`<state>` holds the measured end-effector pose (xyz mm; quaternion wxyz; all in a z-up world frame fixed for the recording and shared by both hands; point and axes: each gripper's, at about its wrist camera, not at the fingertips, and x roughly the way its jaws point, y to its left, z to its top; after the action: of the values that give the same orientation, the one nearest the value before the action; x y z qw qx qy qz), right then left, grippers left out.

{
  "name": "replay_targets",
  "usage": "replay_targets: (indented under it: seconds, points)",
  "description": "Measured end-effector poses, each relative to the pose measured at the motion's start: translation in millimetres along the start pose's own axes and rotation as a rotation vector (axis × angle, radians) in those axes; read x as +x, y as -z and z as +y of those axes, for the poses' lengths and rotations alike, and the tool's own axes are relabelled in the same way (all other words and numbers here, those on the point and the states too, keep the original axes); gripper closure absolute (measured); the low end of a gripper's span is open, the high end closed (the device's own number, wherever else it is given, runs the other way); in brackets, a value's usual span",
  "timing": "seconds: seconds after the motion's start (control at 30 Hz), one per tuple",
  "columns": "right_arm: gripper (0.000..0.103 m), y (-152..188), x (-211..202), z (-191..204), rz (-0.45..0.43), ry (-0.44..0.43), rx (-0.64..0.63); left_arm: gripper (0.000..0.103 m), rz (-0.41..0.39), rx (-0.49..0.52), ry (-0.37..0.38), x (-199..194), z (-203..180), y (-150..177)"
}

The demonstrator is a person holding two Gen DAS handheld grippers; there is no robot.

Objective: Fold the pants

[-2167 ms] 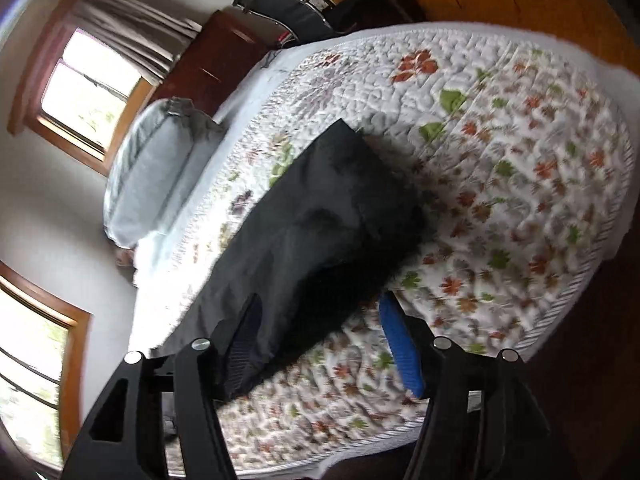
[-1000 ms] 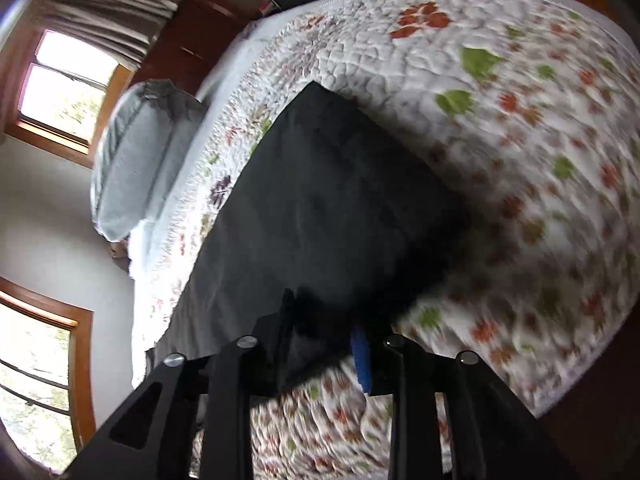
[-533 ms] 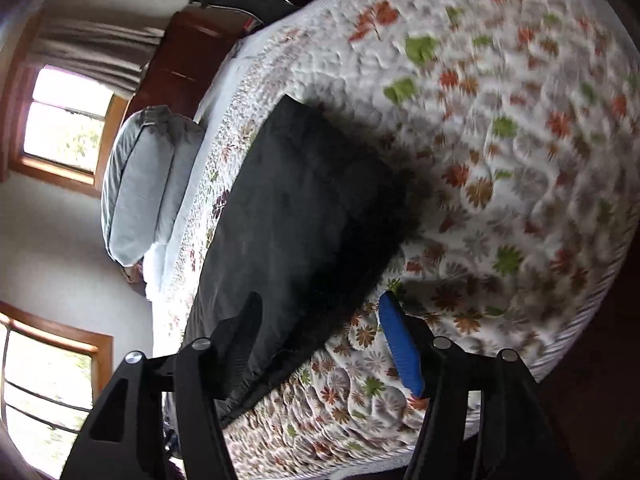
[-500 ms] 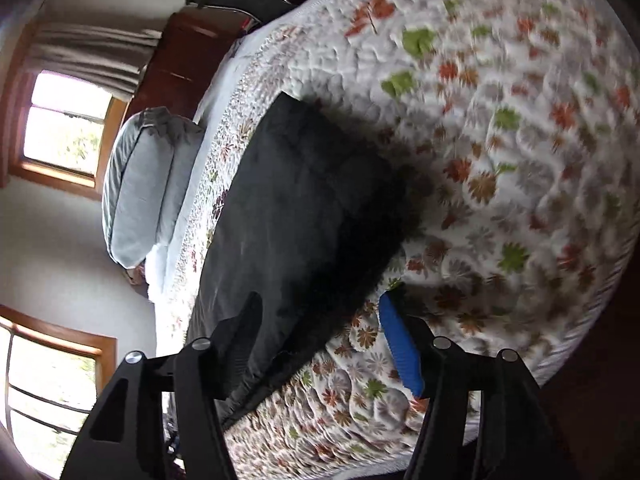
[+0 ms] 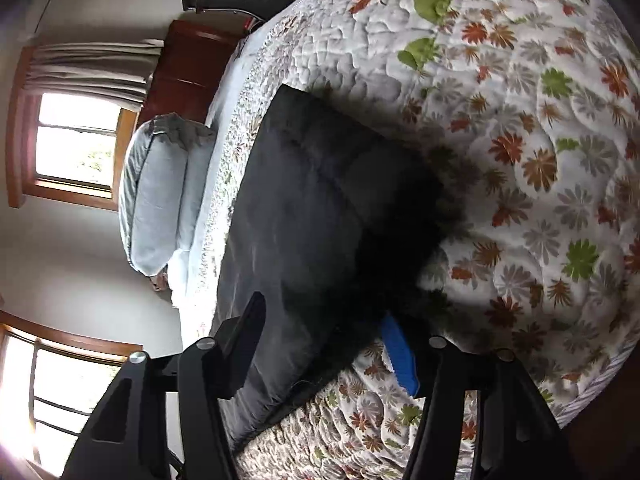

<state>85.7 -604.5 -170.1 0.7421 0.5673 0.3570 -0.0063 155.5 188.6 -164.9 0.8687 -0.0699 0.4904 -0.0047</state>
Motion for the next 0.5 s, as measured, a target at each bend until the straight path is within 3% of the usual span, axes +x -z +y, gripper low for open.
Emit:
replay_targets:
  seconds: [0.17, 0.27, 0.37, 0.4, 0.43, 0.5]
  points:
    - [0.044, 3, -1, 0, 0.004, -0.029, 0.002, 0.012, -0.073, -0.042, 0.033, -26, -6, 1]
    - [0.044, 3, 1, -1, 0.006, -0.043, 0.005, 0.012, -0.074, -0.032, -0.004, -24, -5, -1]
    - [0.059, 1, 5, 5, -0.002, -0.052, 0.0, 0.012, -0.027, -0.04, -0.083, -8, 6, 0]
    - [0.065, 1, 6, 8, -0.003, -0.049, -0.012, 0.012, -0.011, -0.05, -0.076, -3, 11, 2]
    - [0.079, 1, 6, 15, -0.006, -0.047, -0.043, 0.012, 0.0, -0.056, -0.063, 1, 15, 3]
    - [0.087, 2, 4, 28, -0.014, -0.056, -0.092, 0.012, -0.004, -0.043, -0.072, 4, 14, 5]
